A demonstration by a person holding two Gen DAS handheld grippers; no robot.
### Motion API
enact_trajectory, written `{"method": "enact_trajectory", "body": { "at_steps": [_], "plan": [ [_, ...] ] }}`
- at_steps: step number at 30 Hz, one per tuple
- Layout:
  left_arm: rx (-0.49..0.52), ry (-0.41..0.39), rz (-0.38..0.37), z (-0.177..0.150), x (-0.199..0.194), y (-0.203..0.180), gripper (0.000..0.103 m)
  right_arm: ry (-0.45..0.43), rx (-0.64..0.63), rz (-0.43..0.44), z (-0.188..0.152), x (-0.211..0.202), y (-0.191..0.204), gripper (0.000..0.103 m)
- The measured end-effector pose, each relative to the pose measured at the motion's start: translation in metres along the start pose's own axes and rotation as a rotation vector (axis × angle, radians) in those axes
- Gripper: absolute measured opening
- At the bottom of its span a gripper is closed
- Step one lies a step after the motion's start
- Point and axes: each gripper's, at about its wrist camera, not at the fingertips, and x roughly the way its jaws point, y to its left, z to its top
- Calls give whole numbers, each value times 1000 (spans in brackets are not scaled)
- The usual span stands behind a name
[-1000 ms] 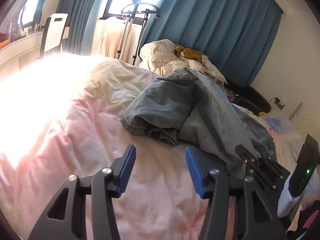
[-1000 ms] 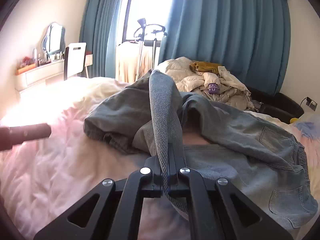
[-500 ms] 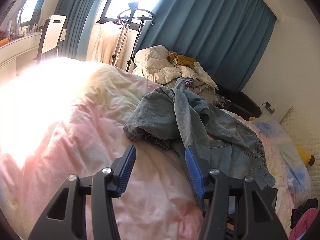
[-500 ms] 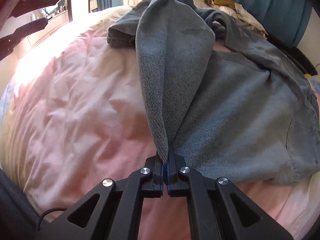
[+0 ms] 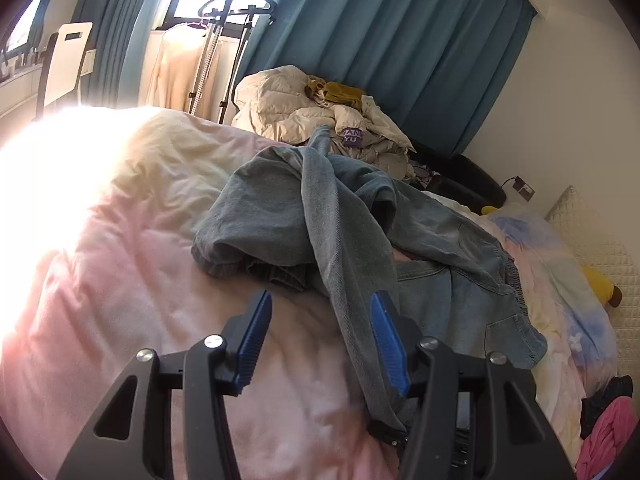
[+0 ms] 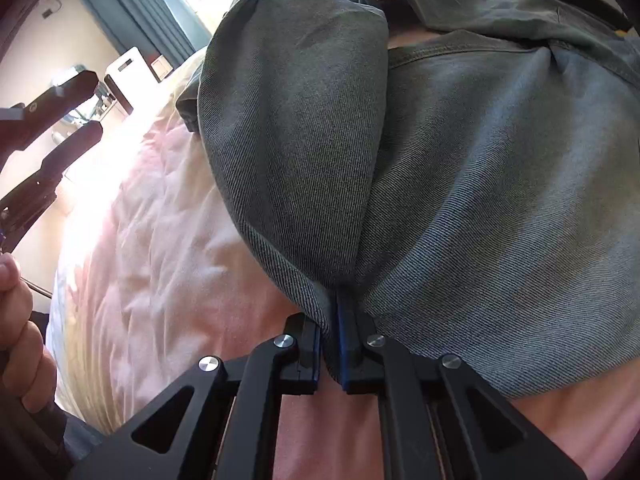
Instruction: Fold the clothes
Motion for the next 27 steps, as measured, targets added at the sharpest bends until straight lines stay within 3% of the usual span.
{"method": "enact_trajectory", "body": {
  "at_steps": [8,13,18,20,25,27],
  "plan": [
    [90,-33,59,73,49,-35,53,-21,44,62,3,-1,-10,6],
    [123,56,179,103,107,-40,53,-33,87,123,6,-3,-21,6],
    [40,114,286,112,142,-17,53,-41,120,182,10,-6,-31,6],
    [-15,134,294,113,146,-6,48,-28,107,187,11,-7,-31,7],
    [-59,171,267,116,146,3,5,-20,59,181,13,-11,-28,7],
    [-47,152,251,118,133,2,5,-17,40,183,14,-13,-28,7]
  ]
}}
